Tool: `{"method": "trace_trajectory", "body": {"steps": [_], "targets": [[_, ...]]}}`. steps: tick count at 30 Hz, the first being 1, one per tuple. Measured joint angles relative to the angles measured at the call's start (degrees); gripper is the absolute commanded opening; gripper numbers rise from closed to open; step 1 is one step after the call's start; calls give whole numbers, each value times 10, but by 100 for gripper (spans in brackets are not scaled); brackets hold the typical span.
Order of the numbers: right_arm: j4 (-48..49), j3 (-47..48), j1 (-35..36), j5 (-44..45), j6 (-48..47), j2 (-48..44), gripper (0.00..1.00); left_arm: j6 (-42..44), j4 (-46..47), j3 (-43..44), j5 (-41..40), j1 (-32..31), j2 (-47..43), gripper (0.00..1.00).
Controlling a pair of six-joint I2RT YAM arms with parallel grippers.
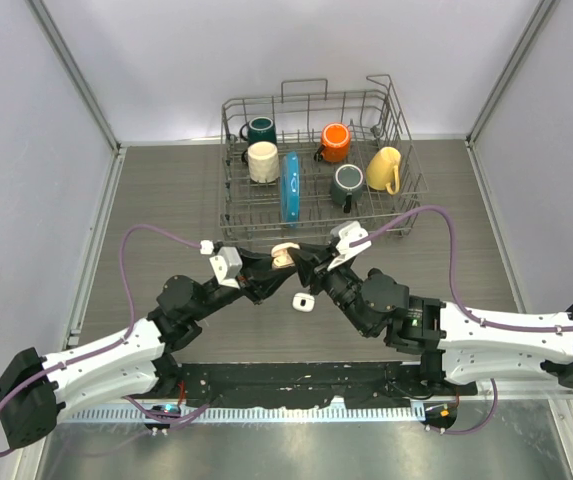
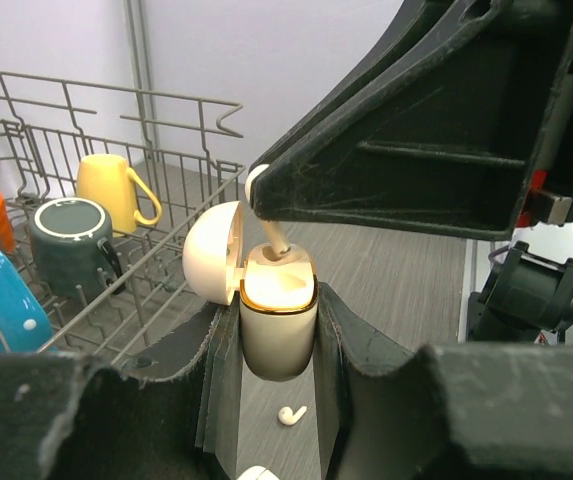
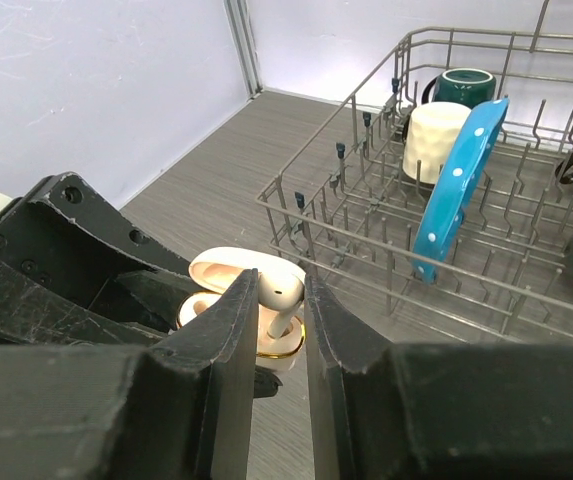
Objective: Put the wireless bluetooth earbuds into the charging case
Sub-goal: Place the earbud in the charging case.
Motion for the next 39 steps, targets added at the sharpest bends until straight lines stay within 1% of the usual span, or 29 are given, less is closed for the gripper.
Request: {"method": "trace_trajectory", "body": {"steps": [11, 21, 28, 39], "targets": [[16, -23, 0, 6, 7, -7, 1, -9, -5, 0, 5, -1, 0, 0], [-26, -16, -2, -28, 4, -22, 1, -10, -5, 0, 6, -2, 0, 0], [-44, -1, -3, -31, 4, -12, 1, -10, -5, 0, 5, -3, 0, 0], [-62, 1, -3, -39, 4, -22, 1, -10, -5, 0, 7, -5, 0, 0]]}}
